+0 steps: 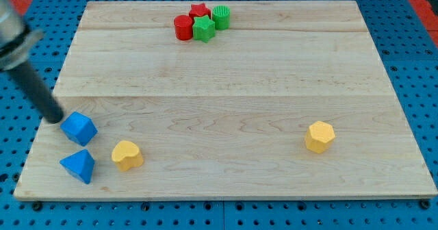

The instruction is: Slide the blue cube and blue triangle closer to the yellow heart

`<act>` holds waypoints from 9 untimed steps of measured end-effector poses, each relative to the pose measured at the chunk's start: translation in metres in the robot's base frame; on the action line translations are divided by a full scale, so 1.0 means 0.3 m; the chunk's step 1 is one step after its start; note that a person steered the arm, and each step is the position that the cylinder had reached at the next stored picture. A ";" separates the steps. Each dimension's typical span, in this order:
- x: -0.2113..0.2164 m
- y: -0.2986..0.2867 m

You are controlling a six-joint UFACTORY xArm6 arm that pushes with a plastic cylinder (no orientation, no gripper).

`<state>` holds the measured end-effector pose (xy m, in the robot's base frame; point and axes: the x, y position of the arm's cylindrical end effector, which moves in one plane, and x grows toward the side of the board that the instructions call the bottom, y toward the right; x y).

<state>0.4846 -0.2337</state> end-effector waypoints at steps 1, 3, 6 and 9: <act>0.191 0.078; 0.291 -0.233; 0.437 0.240; 0.443 0.300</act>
